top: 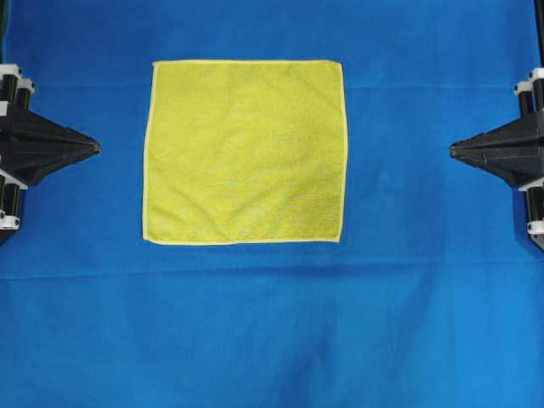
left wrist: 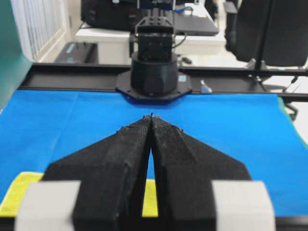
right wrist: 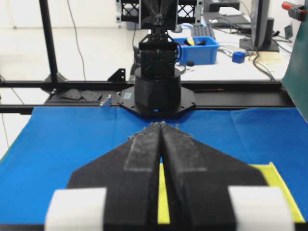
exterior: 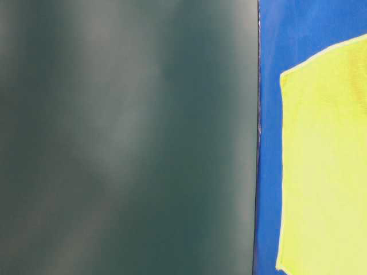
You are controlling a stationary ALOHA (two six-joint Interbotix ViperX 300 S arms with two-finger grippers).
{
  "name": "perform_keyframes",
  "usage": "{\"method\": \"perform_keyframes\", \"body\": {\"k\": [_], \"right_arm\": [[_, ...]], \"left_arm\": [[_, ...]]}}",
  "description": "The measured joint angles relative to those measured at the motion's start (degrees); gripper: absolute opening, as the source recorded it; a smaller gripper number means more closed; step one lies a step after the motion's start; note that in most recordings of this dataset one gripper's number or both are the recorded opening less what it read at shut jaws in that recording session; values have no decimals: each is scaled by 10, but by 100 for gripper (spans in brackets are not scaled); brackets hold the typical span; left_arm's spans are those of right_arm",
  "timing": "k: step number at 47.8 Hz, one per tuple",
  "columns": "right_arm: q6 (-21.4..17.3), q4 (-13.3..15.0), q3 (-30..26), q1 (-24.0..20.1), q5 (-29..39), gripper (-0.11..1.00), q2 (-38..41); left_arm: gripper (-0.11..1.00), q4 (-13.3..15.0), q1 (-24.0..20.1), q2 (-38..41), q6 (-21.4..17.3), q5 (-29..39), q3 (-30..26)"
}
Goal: Fold the yellow towel.
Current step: 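Move both grippers to the towel's far corners and pinch them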
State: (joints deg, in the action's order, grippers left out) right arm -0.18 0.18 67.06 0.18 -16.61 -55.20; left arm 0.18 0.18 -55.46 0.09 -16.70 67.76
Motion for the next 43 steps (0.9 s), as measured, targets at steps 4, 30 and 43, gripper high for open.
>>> {"method": "perform_keyframes", "body": {"k": [4, 30, 43], "right_arm": [[-1, 0, -4, 10, 1, 0, 7], [-4, 0, -135, 229, 127, 3, 294], [2, 6, -238, 282, 185, 57, 490]], "left_arm": [[0, 4, -17, 7, 1, 22, -6], [1, 11, -178, 140, 4, 92, -13], [70, 11, -254, 297, -4, 27, -26]]}}
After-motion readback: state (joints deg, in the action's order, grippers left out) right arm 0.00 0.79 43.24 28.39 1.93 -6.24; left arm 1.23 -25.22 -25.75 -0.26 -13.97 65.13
